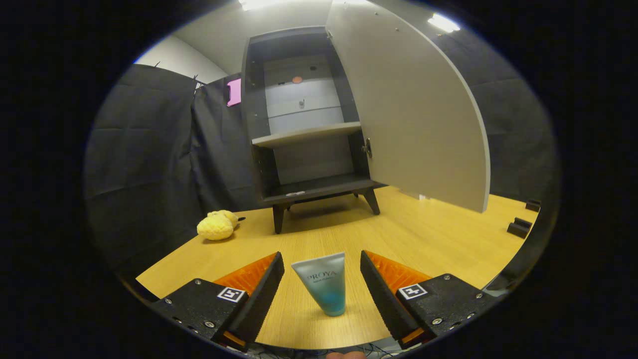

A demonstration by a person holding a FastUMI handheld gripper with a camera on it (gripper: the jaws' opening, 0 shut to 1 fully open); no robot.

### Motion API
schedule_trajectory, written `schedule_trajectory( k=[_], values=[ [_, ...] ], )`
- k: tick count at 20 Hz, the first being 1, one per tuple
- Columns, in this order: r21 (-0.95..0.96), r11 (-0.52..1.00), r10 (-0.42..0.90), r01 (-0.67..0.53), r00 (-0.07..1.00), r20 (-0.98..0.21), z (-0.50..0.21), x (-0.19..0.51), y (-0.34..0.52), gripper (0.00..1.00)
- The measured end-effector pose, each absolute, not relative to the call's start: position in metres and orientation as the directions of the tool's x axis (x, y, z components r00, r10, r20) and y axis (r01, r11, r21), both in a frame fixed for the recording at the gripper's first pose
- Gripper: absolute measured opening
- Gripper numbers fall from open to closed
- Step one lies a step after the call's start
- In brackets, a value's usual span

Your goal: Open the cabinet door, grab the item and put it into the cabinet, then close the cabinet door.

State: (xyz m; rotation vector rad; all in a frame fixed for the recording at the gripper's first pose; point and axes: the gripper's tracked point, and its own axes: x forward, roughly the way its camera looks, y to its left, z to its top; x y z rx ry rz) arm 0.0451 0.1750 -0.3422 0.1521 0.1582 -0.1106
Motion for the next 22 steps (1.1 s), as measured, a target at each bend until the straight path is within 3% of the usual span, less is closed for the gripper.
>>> schedule_trajectory(
  k=[4, 6, 7, 9, 22],
  values=[
    [0.085, 0.985, -0.128, 0.15, 0.967, -0.223, -0.381, 0.056, 0.174, 0.95],
    [0.045, 0.989, -0.123, 0.14, 0.955, -0.27, -0.386, 0.051, 0.177, 0.74],
    [0.03, 0.991, -0.119, 0.133, 0.952, -0.282, -0.387, 0.052, 0.178, 0.55],
    [0.037, 0.992, -0.108, 0.123, 0.95, -0.292, -0.383, 0.052, 0.182, 0.48],
    [-0.008, 0.997, -0.083, 0.083, 0.977, -0.195, -0.226, 0.079, 0.18, 0.46]
  ],
)
